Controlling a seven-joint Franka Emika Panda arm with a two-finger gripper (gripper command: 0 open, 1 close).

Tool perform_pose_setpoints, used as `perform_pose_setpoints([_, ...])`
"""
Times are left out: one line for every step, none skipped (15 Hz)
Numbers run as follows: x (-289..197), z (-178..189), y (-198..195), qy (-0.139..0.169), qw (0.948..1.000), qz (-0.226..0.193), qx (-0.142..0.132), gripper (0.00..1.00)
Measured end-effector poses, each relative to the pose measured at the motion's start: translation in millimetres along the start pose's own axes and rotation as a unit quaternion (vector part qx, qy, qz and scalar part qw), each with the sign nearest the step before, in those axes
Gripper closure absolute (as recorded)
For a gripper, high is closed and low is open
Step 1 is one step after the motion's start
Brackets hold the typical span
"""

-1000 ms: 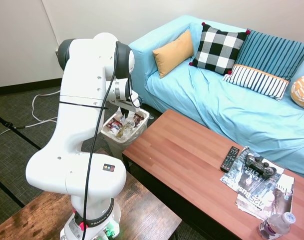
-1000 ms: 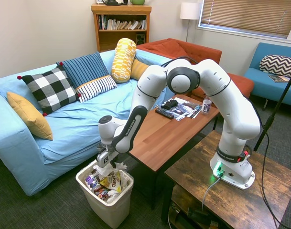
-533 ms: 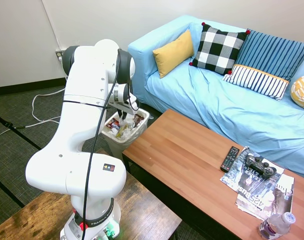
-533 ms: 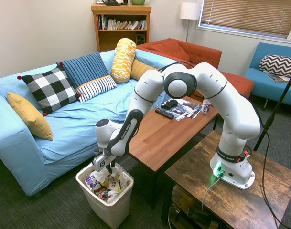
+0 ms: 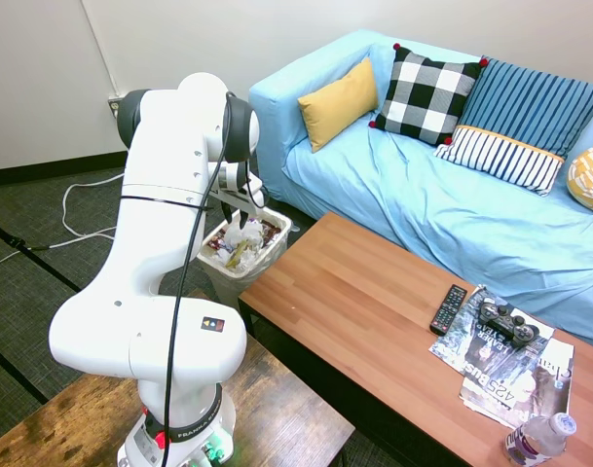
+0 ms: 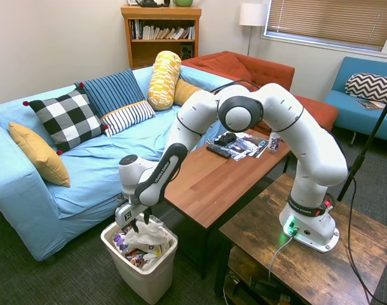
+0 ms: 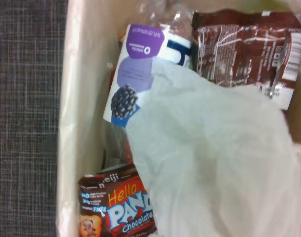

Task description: Throw the tissue in the trash bin

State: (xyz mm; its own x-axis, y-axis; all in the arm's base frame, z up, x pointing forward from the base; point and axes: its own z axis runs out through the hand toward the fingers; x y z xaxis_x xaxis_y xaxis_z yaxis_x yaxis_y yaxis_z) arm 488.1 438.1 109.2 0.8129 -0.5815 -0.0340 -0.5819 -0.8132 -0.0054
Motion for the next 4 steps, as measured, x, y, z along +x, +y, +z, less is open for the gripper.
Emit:
perform_pose_setpoints([2,-8,-2,0.005,1.0,0.002,0.001,0.0])
perform_pose_setpoints([3,-14,-3,0.008,1.0,0.004,0.003,0.0])
perform_pose_setpoints([4,-22,-3,0.011,0.9999,0.006,0.006,0.0])
perform_pose_setpoints([4,-30,-3,0.014,0.9998,0.01,0.01,0.0])
